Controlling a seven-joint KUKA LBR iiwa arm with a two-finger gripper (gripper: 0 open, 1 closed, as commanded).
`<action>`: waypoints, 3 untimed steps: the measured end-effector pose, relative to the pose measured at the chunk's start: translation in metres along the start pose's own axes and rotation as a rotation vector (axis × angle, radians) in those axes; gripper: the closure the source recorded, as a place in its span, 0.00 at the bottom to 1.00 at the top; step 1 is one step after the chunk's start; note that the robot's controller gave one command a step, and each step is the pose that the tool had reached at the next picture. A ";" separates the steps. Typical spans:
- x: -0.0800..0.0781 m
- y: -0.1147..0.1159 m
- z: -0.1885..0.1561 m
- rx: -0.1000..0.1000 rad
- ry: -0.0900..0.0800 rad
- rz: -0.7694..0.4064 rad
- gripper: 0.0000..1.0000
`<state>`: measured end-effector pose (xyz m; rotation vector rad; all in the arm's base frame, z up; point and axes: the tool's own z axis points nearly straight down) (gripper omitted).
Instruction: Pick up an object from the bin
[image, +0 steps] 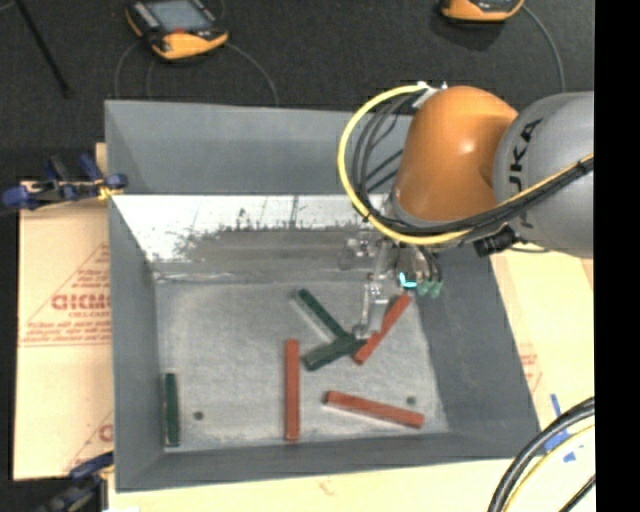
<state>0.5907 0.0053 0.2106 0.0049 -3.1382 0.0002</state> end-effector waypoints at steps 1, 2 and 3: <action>-0.001 0.000 -0.005 0.000 -0.008 0.000 0.00; 0.007 -0.015 0.044 0.001 -0.015 -0.012 0.00; 0.006 -0.028 0.120 0.002 -0.012 -0.100 0.00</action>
Offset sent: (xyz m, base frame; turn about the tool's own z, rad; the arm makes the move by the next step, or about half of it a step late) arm -0.0277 -0.0422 -0.1406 -0.0405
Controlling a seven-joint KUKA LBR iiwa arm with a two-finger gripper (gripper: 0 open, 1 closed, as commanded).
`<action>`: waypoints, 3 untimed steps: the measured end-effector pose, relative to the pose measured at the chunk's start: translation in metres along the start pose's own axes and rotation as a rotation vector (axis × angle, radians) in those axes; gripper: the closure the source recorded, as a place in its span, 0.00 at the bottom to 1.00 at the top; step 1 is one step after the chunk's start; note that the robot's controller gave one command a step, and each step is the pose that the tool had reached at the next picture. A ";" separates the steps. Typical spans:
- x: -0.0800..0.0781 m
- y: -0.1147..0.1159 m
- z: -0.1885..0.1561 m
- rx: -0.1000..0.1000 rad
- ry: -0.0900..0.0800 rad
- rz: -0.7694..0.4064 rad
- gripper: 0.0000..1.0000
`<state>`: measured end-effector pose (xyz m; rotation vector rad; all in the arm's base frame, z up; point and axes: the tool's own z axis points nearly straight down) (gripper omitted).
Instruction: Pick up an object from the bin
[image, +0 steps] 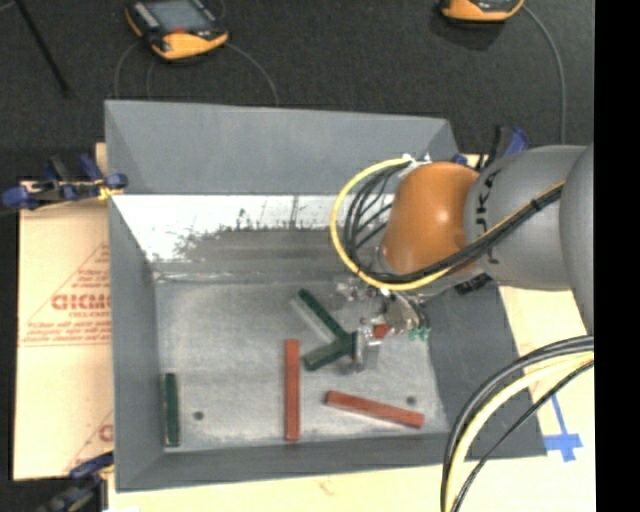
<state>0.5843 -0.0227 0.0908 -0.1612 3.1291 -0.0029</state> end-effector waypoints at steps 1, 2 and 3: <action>0.034 -0.010 0.019 -0.001 0.005 -0.019 1.00; 0.034 -0.010 0.019 -0.001 0.005 -0.019 1.00; 0.017 0.007 -0.047 -0.002 0.004 -0.005 1.00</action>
Offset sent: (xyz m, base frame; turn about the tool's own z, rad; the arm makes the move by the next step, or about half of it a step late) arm 0.0000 0.0000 0.0000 0.0000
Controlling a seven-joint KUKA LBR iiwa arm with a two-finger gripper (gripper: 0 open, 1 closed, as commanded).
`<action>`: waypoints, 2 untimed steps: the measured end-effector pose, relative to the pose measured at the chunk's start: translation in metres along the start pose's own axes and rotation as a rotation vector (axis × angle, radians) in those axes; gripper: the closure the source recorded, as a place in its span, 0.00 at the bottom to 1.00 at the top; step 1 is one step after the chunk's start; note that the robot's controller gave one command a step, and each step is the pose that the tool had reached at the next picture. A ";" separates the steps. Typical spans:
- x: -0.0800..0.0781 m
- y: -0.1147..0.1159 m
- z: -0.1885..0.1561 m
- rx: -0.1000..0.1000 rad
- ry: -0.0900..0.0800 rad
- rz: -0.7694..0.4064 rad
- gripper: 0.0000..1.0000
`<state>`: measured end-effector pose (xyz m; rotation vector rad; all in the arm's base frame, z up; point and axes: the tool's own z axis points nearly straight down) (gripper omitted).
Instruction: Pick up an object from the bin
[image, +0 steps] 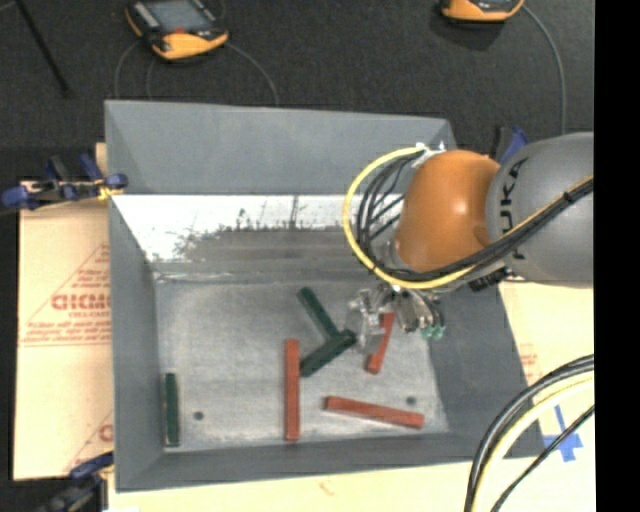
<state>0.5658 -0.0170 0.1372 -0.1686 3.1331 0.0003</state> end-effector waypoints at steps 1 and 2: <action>0.000 0.000 0.000 0.000 0.000 0.001 0.00; 0.000 0.000 0.000 0.000 0.000 0.001 0.00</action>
Offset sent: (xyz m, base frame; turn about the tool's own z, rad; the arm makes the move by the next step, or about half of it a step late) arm 0.0000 0.0000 0.0000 0.0000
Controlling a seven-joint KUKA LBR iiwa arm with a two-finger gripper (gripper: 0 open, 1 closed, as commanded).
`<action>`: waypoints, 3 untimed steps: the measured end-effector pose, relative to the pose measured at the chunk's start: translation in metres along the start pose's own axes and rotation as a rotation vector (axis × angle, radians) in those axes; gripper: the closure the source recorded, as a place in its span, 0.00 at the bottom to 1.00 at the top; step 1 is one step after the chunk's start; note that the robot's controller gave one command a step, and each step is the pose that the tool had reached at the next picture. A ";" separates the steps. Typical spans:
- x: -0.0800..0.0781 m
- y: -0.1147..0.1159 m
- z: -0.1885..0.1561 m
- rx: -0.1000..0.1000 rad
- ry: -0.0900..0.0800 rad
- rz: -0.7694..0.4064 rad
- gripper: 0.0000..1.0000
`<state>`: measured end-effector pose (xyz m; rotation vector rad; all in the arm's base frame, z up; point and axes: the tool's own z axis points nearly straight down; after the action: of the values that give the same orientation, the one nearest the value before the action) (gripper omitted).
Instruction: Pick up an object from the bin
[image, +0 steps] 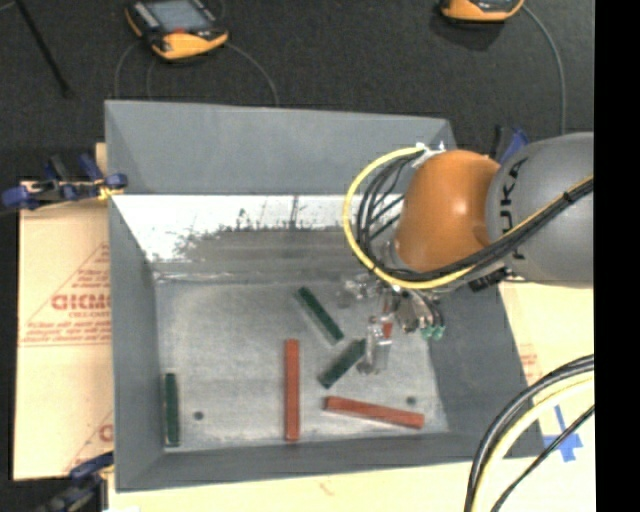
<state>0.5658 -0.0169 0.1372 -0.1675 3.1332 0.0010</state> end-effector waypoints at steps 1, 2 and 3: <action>0.048 -0.002 0.055 0.000 -0.003 0.015 0.00; 0.062 -0.001 0.071 -0.001 0.004 0.018 0.00; 0.041 0.021 0.064 0.001 0.002 -0.064 1.00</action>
Offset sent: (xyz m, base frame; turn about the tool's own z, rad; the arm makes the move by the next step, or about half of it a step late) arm -0.0174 -0.0045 -0.0672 -0.0015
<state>0.5231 -0.0008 0.0734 -0.2684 3.1281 -0.0008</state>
